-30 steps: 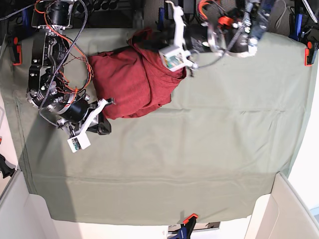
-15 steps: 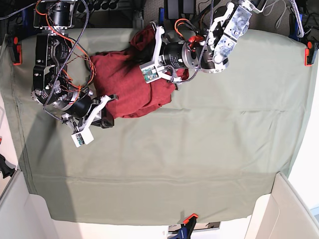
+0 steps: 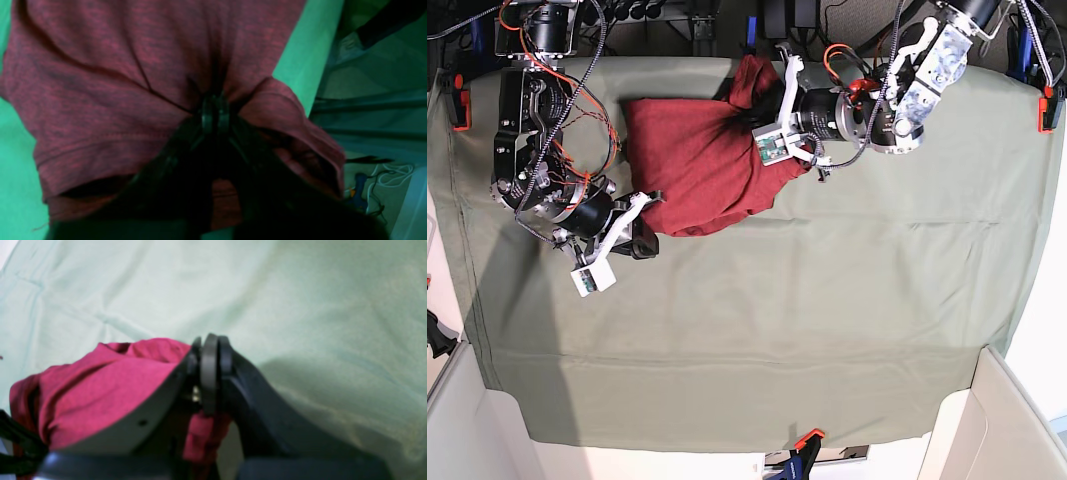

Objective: Fold the T-shirt properly
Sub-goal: 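Grasp the bundled shirt with the left gripper beside the right gripper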

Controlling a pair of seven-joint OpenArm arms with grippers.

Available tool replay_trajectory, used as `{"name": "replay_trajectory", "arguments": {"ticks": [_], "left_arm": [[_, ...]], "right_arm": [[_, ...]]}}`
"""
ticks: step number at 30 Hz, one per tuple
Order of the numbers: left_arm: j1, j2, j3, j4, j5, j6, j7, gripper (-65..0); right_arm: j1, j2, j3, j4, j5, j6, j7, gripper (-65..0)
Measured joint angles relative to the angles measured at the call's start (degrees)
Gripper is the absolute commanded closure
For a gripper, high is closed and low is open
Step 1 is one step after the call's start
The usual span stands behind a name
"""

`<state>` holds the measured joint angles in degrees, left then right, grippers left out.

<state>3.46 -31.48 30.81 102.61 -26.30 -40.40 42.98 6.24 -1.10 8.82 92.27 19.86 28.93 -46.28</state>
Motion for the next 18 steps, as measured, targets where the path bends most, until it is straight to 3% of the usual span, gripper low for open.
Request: {"name": "replay_trajectory", "arguments": {"ticks": [15, 18], "left_arm": [[-4.59, -0.79, 0.04, -0.07, -2.34, -0.15, 1.57, 0.0], [-4.46, -0.83, 0.31, -0.15, -2.47, -0.13, 1.57, 0.0]], "right_arm": [[0.0, 0.0, -4.57, 0.0, 0.59, 0.02, 0.04, 0.0], [0.0, 0.02, -6.84, -0.11, -1.9, 0.02, 0.02, 0.0]]}}
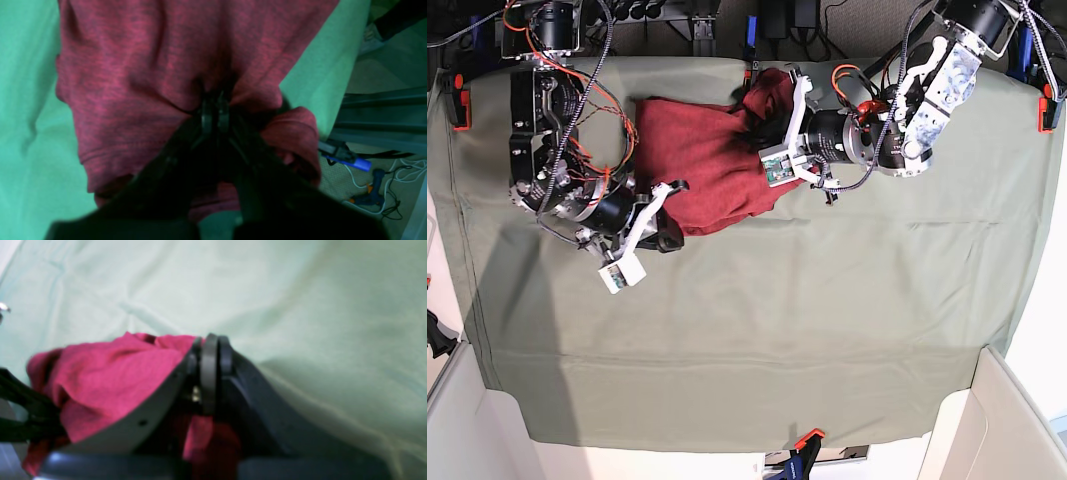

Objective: Fold the T-shirt properly
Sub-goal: 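Grasp the bundled shirt with the left gripper beside the right gripper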

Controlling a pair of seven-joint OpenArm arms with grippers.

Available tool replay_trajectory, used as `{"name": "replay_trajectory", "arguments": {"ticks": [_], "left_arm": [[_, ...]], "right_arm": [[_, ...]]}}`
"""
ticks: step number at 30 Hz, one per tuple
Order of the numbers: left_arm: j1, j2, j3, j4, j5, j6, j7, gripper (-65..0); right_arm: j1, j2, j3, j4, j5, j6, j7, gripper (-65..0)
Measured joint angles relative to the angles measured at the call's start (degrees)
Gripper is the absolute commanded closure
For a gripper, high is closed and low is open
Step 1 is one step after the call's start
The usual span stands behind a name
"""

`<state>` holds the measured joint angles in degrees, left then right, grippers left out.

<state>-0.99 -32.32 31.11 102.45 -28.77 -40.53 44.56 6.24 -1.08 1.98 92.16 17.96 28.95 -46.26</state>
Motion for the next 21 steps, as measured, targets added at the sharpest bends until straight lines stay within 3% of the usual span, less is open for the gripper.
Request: {"name": "replay_trajectory", "arguments": {"ticks": [4, 10, 16, 21], "left_arm": [[-0.04, -0.37, 1.42, 0.0, -0.09, 0.2, 0.0, 0.0], [-0.33, -2.16, 6.82, 0.02, -0.39, 0.57, -0.48, 0.0], [-0.33, -3.43, 7.93, 0.02, -0.44, 0.59, -0.68, 0.0], [-0.33, -3.56, 7.93, 0.02, 0.09, 0.59, -1.03, 0.0]], "right_arm": [[0.07, 0.37, -3.26, -1.75, -2.4, 0.02, -0.68, 0.0], [0.31, 4.42, -8.66, -5.18, -1.99, 0.9, 0.5, 0.0], [0.42, 8.13, -9.03, -5.35, -1.25, 1.11, 0.63, 0.0], [0.28, 8.37, -9.03, -5.4, 0.24, 1.11, 0.44, 0.0]]}}
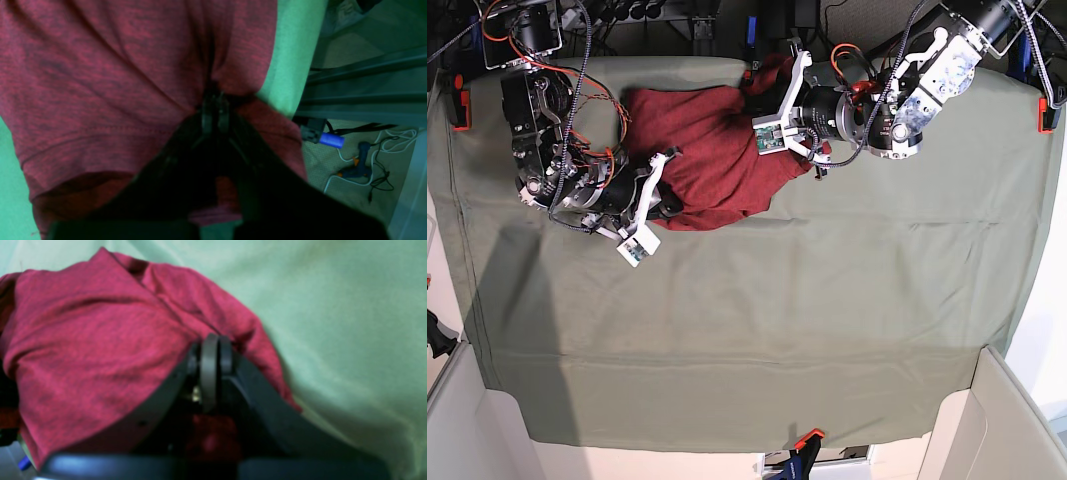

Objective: Fold the T-shirt properly
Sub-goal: 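Grasp the bundled shirt with the left gripper beside the right gripper, then hold the shirt with both grippers and drag it across the cloth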

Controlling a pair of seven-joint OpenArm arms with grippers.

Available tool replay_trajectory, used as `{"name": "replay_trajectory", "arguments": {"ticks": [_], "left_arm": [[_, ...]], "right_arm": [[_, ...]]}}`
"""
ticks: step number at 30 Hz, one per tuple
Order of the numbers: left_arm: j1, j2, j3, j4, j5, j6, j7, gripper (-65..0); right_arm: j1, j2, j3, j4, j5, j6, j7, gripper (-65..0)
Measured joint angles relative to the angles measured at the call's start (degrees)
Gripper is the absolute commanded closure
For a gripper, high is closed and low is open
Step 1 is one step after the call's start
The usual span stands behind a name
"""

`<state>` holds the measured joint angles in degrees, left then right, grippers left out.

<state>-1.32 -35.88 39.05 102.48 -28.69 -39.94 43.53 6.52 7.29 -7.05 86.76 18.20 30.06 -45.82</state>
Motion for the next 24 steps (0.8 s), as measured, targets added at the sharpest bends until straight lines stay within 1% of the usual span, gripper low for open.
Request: {"name": "replay_trajectory", "arguments": {"ticks": [2, 4, 7, 10, 12, 15, 16, 18, 19, 21, 23, 24], "left_arm": [[-0.37, 0.35, 0.28, 0.0, 0.55, -0.02, 0.07, 0.0], [-2.49, 0.61, 2.45, 0.0, 2.91, -0.42, -0.59, 0.0], [-7.78, 1.22, 7.87, -1.57, 6.86, -0.59, -3.39, 0.0], [-13.42, 3.04, 13.88, -5.49, 8.79, -1.75, -5.88, 0.0], [-16.74, 4.44, 16.81, -8.87, 8.87, -2.86, -7.72, 0.0], [-20.7, 5.75, 18.91, -13.66, 8.11, -4.68, -10.03, 0.0], [-21.75, 5.84, 19.1, -14.71, 7.76, -5.18, -10.47, 0.0], [-23.37, 5.81, 19.3, -15.26, 7.98, -5.09, -9.92, 0.0], [-24.2, 5.49, 19.37, -15.17, 8.11, -4.24, -9.49, 0.0], [-25.59, 3.48, 19.39, -13.66, 8.74, -1.77, -8.07, 0.0], [-26.8, 0.57, 19.1, -11.26, 10.73, -0.87, -6.21, 0.0], [-26.99, -0.83, 18.95, -9.77, 10.78, -0.57, -6.29, 0.0]], "right_arm": [[0.02, 0.02, 0.0, 0.0, 1.33, -0.02, -1.01, 0.0], [0.02, 0.02, 0.0, 0.0, 1.49, -0.02, -1.57, 0.0], [-0.11, 0.02, 0.0, -0.04, 1.7, -0.02, -1.77, 0.0], [-0.72, 0.02, 0.02, -0.02, 1.88, -0.04, -1.73, 0.0], [-0.96, 0.13, 0.04, 0.02, 1.95, -0.04, -1.75, 0.0], [-1.09, 0.22, 0.07, 0.02, 1.92, -0.04, -1.84, 0.0], [-1.11, 0.2, 0.07, 0.07, 1.99, -0.04, -1.81, 0.0], [-1.14, 0.2, 0.07, 0.09, 2.45, -0.07, -1.88, 0.0], [-1.16, 0.22, 0.07, 0.07, 2.73, -0.04, -1.86, 0.0], [-1.16, 0.24, 0.07, 0.07, 3.17, -0.07, -1.92, 0.0], [-1.27, 0.31, 0.07, 0.09, 3.39, -0.07, -2.01, 0.0], [-1.29, 0.31, 0.07, 0.09, 3.39, -0.07, -1.99, 0.0]]}}
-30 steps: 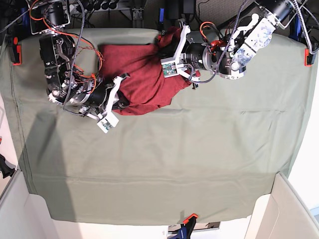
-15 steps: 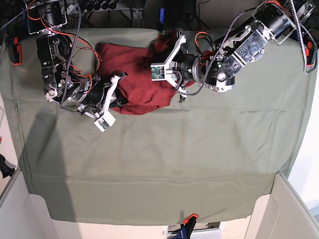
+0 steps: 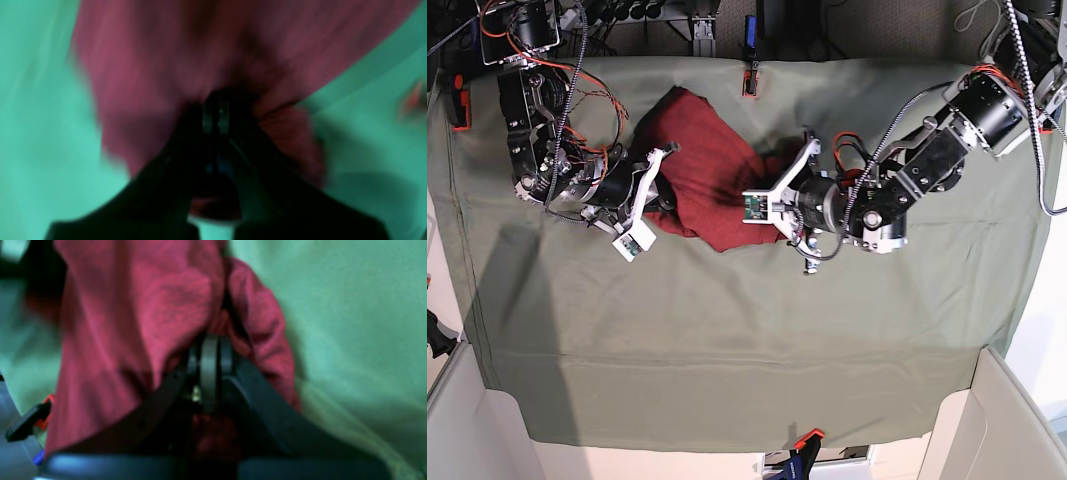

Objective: Fold the T-shirt properly
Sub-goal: 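Hold the shirt with both grippers and drag it across the cloth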

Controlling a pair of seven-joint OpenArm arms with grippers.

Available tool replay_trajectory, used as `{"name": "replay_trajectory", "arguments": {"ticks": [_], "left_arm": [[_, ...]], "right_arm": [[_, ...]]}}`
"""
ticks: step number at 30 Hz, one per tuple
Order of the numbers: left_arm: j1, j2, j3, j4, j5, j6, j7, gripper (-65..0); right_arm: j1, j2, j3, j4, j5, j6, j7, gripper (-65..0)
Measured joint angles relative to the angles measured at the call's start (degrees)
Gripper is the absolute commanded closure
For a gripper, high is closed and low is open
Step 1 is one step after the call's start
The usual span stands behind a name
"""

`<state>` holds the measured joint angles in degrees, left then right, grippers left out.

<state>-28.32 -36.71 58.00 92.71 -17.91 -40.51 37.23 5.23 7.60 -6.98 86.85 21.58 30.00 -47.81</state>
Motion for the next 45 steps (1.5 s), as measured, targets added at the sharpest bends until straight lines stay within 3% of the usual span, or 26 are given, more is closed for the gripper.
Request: {"name": "replay_trajectory", "arguments": {"ticks": [3, 8, 13, 17, 24, 30, 37, 45], "left_arm": [[0.22, -2.8, 0.0, 2.27, -0.26, 0.11, -0.17, 0.0], [0.2, -3.45, 0.11, 2.32, -0.39, 0.11, -0.2, 0.0], [0.17, -5.79, 0.11, 3.43, -5.29, 0.31, 5.79, 0.0], [0.17, -9.81, 0.11, 10.32, -11.04, 0.57, 9.27, 0.0], [4.2, -14.78, -0.04, 21.94, -11.8, 0.59, 9.94, 0.0], [9.68, -12.83, 0.04, 21.29, -8.83, 0.63, 9.22, 0.0], [11.23, -8.35, -0.42, 12.98, -6.56, 0.63, 8.39, 0.0], [11.67, -11.15, -1.14, 13.68, -7.5, 0.61, 9.94, 0.0]], "right_arm": [[0.0, 0.0, 0.0, -0.02, 0.02, 0.0, 0.0, 0.0], [-0.13, 0.0, 0.0, -0.02, 0.04, 0.02, 0.0, 0.0], [-0.59, -0.02, 0.59, 2.14, 0.0, 0.02, -0.31, 0.0], [-0.13, 0.0, 3.63, 4.76, -0.04, 0.02, -1.55, 0.0], [4.15, -0.07, 8.57, 5.03, 3.19, 0.04, -1.75, 0.0], [5.11, -0.13, 10.49, 3.58, 1.73, 0.04, -1.68, 0.0], [4.17, -0.15, 5.73, -2.03, 2.64, 0.04, -2.62, 0.0], [0.81, -0.11, -0.42, -1.75, 8.68, -0.2, -3.02, 0.0]]}}
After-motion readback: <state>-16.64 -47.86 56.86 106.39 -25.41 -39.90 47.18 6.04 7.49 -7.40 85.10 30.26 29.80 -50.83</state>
